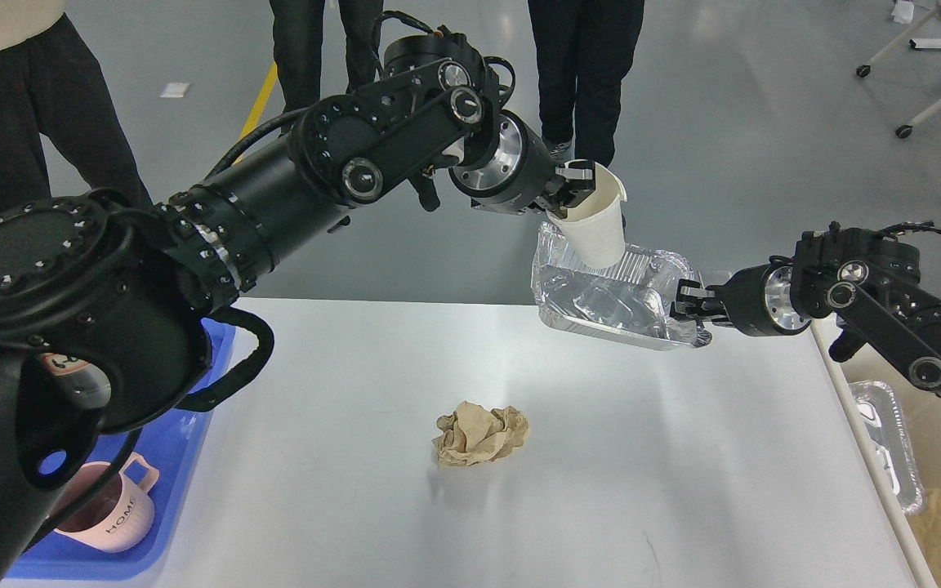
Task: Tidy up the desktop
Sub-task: 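Lift the paper cup with the left gripper and carry it over the foil tray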
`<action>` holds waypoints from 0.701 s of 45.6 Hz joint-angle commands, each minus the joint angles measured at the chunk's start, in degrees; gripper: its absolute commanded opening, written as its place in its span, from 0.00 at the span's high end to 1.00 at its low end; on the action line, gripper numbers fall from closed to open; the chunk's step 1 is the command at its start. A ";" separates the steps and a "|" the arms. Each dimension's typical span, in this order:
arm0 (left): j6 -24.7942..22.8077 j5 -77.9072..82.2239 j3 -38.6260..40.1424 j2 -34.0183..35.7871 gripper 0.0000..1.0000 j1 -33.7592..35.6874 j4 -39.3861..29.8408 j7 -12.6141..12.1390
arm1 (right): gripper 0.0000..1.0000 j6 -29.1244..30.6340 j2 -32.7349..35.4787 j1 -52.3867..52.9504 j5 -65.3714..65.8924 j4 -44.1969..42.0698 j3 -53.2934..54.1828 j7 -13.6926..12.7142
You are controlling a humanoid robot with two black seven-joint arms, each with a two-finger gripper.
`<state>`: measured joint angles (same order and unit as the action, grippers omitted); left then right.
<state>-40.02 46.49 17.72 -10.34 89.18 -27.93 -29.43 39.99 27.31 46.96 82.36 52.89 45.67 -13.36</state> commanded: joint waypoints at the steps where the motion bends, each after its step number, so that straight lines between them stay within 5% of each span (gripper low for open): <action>1: 2.39 0.01 -1.98 -0.55 0.98 -1.20 0.42 1.04 | 1.00 0.09 0.02 0.06 0.00 0.02 0.38 0.00; 23: 7.84 -0.52 -2.34 -0.73 0.91 -2.70 -0.28 2.80 | 1.00 0.18 -0.16 0.32 -0.27 0.72 0.91 -0.53; 30: 9.43 -0.52 -2.34 -0.73 0.72 -3.23 -1.08 2.88 | 1.00 0.18 -0.16 0.32 -0.36 0.90 1.18 -0.62; 32: 9.69 -0.61 -2.34 -0.73 0.57 -3.23 -1.16 3.06 | 1.00 0.18 -0.16 0.32 -0.36 0.98 1.18 -0.62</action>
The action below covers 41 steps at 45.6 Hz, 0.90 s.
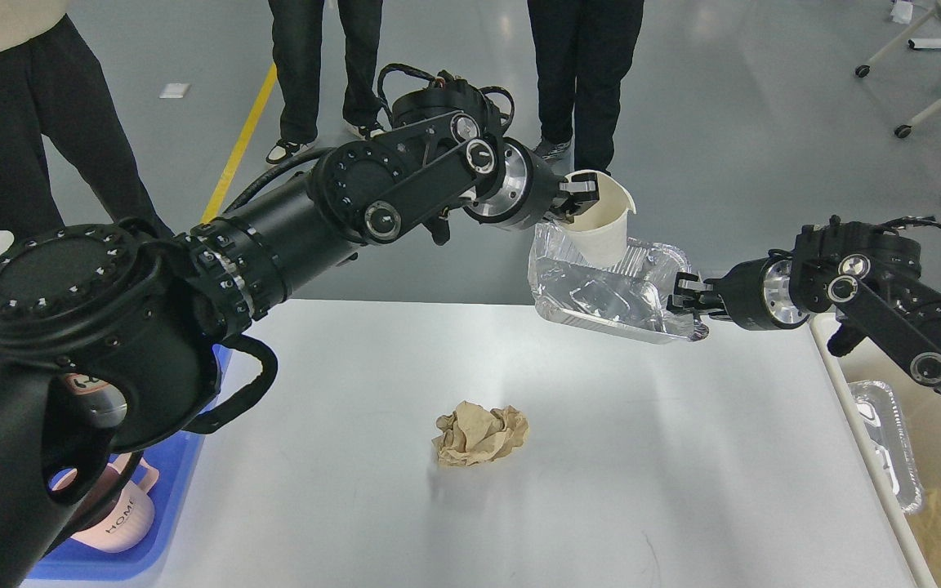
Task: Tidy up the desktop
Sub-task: 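Lift the paper cup with the left gripper and carry it over the foil tray, then drop the paper cup into the foil tray and withdraw the left gripper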
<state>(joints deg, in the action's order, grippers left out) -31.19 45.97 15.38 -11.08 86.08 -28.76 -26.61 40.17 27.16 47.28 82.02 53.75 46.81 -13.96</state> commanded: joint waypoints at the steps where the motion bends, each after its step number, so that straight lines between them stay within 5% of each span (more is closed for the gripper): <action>1: 1.04 -0.17 0.00 0.00 0.51 -0.13 -0.42 0.33 | 1.00 0.00 0.00 0.01 -0.02 0.12 0.04 -0.02; 8: 2.27 -0.96 0.18 0.00 0.05 -0.04 -0.51 1.74 | 1.00 0.00 -0.26 0.01 -0.02 0.12 0.04 -0.02; 18: 0.96 -5.97 0.79 0.18 0.04 2.15 -0.51 1.21 | 1.00 0.00 -0.09 0.01 -0.02 0.12 0.04 -0.02; 24: -5.45 -7.82 2.37 2.28 0.04 6.11 -0.51 0.77 | 1.00 0.00 0.09 0.01 -0.10 0.12 0.13 -0.02; 36: -23.02 -8.44 3.17 24.50 0.04 11.04 -6.65 -0.90 | 1.00 0.09 0.26 0.09 -0.28 0.39 0.13 0.07; 41: -23.81 -8.26 2.20 37.07 0.04 9.90 -14.46 -0.98 | 1.00 0.09 0.26 0.09 -0.28 0.39 0.13 0.07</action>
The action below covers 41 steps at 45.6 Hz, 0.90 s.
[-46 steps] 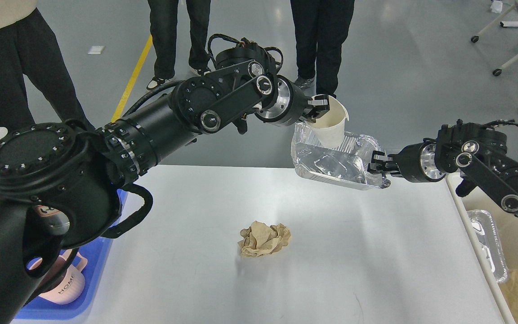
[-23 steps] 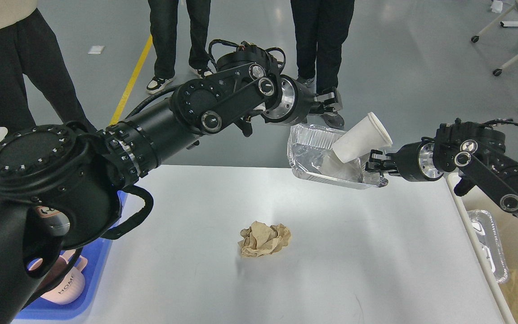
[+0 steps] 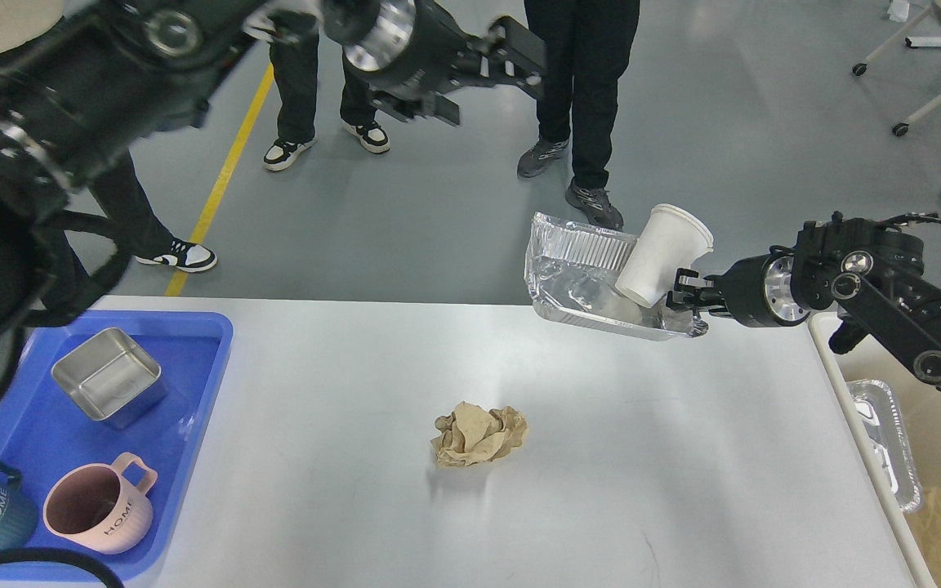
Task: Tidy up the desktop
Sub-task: 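Drop the paper cup into the foil tray and withdraw the left gripper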
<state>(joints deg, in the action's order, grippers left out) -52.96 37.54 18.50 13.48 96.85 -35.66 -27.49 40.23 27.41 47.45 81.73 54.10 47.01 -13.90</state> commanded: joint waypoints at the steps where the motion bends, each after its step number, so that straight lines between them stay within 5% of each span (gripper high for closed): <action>1: -2.04 0.07 -1.27 15.49 0.04 -1.65 -9.85 -0.11 | 1.00 0.02 0.01 -0.07 0.01 0.04 0.01 0.01; 8: -2.04 0.16 -1.18 35.45 0.04 -11.67 -23.48 0.24 | 1.00 0.02 -0.16 -0.25 0.01 0.04 0.01 0.01; 13: -2.04 0.16 0.92 43.81 0.04 -21.94 -27.27 1.74 | 1.00 0.02 -0.43 -0.34 0.01 0.04 0.01 0.01; 17: 1.89 0.16 7.23 44.44 0.04 -30.82 -27.71 4.28 | 1.00 0.02 -0.43 -0.60 0.01 0.04 0.01 0.01; 26: 5.85 -0.02 21.92 42.68 0.04 -43.22 -27.98 4.38 | 1.00 -0.06 -0.52 -0.86 0.09 0.13 0.01 0.01; 41: 6.47 -0.01 23.07 42.24 0.04 -46.57 -28.42 4.38 | 1.00 0.02 -0.52 -0.86 0.09 0.13 -0.07 0.01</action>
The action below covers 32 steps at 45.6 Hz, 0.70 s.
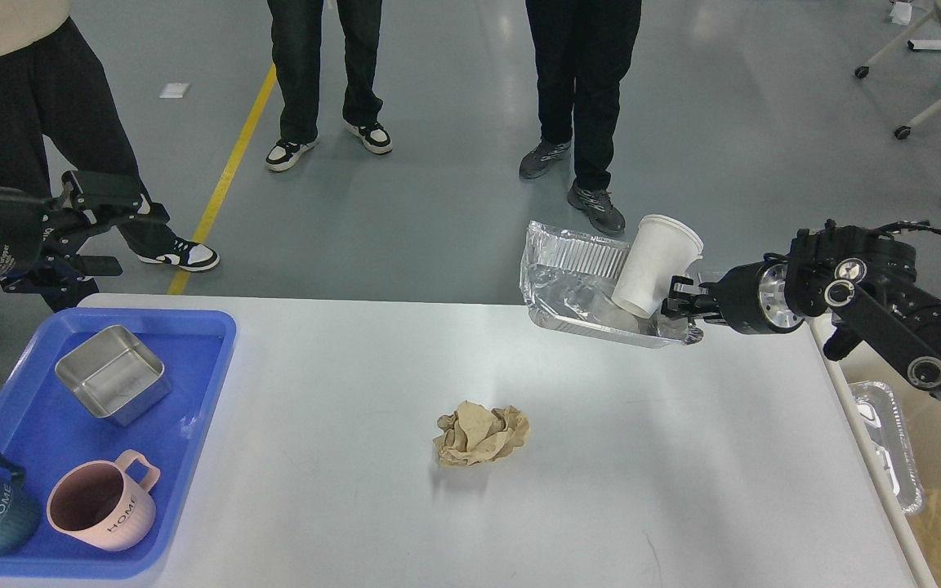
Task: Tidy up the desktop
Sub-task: 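Drop the paper cup into the foil tray and withdraw the left gripper, then reach the left gripper to the crumpled brown paper and grasp it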
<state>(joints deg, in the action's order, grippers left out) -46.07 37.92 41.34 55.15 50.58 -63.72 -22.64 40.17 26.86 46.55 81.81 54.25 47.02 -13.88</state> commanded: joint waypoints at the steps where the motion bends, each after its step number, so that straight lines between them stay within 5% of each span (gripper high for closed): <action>1: -0.60 -0.39 0.23 0.75 0.04 -0.22 -0.44 -0.57 | 1.00 0.09 -0.05 0.03 -0.07 -0.02 -0.09 0.00; 6: -2.44 -0.83 1.90 3.82 0.05 -0.13 -3.86 -1.27 | 1.00 0.09 -0.22 -0.06 0.02 -0.02 -0.09 0.00; 11: -8.07 -4.69 3.31 12.60 0.06 -0.40 -9.22 -3.20 | 1.00 0.09 -0.66 -0.50 0.02 -0.02 -0.09 0.00; 17: -8.93 -10.23 3.14 22.79 0.07 -0.40 -12.48 -3.38 | 1.00 0.09 -1.37 -0.94 0.20 -0.10 -0.09 0.00; 32: -8.93 -10.06 2.43 26.77 0.10 -1.28 -11.51 0.84 | 1.00 0.00 -2.34 -0.94 0.28 -0.10 0.00 0.00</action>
<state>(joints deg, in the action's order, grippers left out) -55.00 27.70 43.99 82.32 49.46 -75.35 -22.62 40.24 24.56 45.62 82.08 54.14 46.93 -13.88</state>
